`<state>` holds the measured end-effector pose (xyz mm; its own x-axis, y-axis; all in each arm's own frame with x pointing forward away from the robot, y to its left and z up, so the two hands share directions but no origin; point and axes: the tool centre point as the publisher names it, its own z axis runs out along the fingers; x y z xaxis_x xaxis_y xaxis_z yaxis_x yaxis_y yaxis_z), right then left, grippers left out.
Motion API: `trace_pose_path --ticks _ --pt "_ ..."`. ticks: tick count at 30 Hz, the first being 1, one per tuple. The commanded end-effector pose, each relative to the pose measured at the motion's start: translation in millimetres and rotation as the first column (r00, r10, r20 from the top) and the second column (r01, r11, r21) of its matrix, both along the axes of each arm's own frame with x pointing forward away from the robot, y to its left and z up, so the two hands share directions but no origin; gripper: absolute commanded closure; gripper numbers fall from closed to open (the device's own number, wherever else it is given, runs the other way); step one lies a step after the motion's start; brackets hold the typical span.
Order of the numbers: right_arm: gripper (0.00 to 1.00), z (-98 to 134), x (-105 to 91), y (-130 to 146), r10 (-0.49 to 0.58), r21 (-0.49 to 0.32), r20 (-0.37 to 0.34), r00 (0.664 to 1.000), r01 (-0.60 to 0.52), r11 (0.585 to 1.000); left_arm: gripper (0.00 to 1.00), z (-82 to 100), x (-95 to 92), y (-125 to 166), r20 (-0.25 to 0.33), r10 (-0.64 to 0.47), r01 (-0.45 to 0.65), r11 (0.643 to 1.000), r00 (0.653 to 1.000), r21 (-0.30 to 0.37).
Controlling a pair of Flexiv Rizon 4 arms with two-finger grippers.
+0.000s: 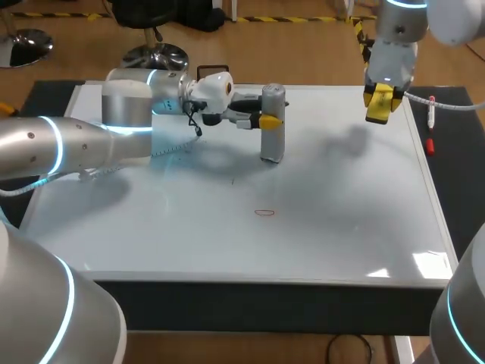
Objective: Pick up the inspection probe, press it on each red-marked spot on the whiteboard one by one, put down the probe, pick up the eraser, and wipe off all the red marks.
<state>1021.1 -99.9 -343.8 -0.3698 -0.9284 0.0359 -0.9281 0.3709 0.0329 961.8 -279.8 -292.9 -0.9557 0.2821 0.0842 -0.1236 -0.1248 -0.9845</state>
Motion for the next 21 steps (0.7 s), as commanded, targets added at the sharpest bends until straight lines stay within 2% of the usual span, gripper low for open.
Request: trace_pose_path --ticks 1,10,14,21 --pt "1.00 1 0.3 -1 0.002 -0.003 0.000 1.000 -0.002 1.000 1.00 -4.3 -3.4 1 -0.001 0.004 -0.004 1.000 1.000 0.006" --pt "1.00 1 0.3 -1 0.002 -0.003 0.000 1.000 -0.002 1.000 1.00 -5.0 -5.1 1 -0.002 0.003 -0.003 1.000 1.000 0.003" --pt "1.00 1 0.3 -1 0.002 -0.003 0.000 1.000 -0.002 1.000 1.00 9.2 -10.2 1 0.029 0.001 0.000 1.000 1.000 -0.030" --pt "1.00 1 0.3 -1 0.002 -0.003 0.000 1.000 -0.002 1.000 1.00 28.9 -12.4 3 0.049 -0.002 0.005 0.998 0.999 -0.065"
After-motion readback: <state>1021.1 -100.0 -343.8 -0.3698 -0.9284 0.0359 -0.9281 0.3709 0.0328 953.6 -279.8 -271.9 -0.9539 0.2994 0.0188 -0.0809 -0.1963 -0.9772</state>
